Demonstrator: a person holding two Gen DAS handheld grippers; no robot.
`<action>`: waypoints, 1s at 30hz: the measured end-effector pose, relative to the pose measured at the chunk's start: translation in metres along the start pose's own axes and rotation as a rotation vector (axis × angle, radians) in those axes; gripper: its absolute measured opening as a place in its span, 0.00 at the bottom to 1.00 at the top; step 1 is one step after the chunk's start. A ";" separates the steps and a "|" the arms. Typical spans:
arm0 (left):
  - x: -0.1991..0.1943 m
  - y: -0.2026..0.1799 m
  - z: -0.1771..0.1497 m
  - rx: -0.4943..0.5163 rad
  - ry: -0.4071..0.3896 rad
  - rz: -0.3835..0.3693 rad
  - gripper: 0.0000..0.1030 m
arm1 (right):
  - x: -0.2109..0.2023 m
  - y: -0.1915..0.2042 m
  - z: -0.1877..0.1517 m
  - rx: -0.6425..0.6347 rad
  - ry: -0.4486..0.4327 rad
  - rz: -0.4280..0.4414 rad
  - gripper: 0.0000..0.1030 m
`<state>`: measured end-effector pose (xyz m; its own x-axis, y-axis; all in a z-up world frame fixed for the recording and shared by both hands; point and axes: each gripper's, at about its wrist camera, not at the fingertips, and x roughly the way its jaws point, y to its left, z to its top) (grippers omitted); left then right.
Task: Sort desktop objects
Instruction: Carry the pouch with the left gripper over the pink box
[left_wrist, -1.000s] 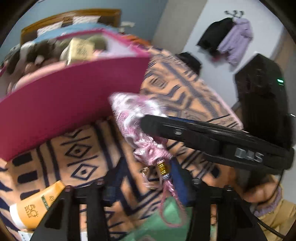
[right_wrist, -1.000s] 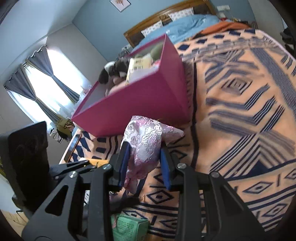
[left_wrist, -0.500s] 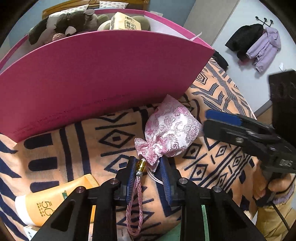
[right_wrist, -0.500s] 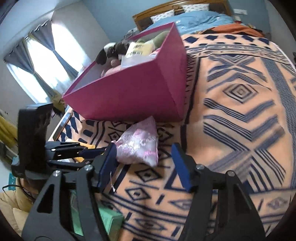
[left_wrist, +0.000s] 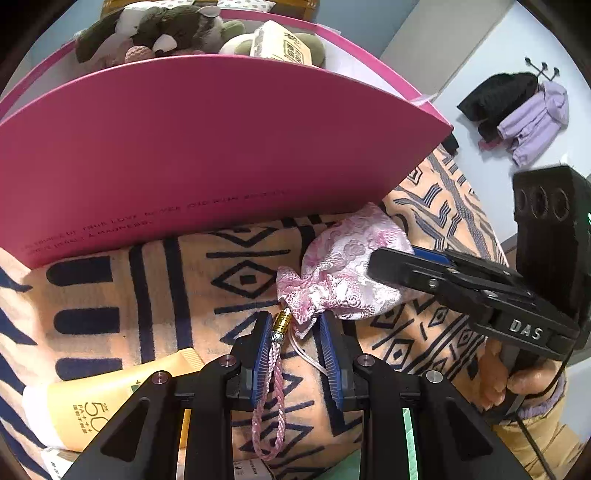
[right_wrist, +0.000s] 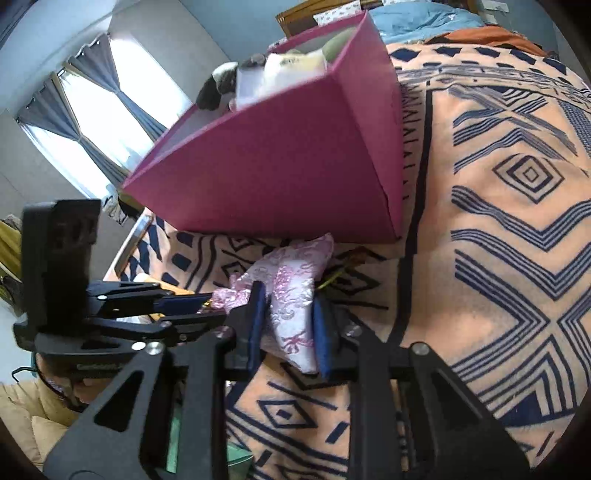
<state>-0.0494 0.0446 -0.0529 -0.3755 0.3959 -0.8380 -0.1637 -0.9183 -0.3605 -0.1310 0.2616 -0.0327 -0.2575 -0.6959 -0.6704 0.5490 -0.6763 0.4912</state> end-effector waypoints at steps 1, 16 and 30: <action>-0.001 0.000 0.000 -0.005 -0.001 -0.006 0.26 | -0.004 0.002 -0.001 0.002 -0.012 0.008 0.21; -0.033 -0.009 0.003 0.007 -0.102 -0.079 0.26 | -0.049 0.039 0.000 -0.063 -0.138 0.058 0.19; -0.067 -0.016 0.015 0.047 -0.210 -0.085 0.26 | -0.074 0.058 0.011 -0.108 -0.213 0.104 0.19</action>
<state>-0.0353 0.0328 0.0148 -0.5391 0.4681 -0.7001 -0.2430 -0.8824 -0.4029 -0.0889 0.2712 0.0522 -0.3504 -0.8031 -0.4819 0.6599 -0.5768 0.4815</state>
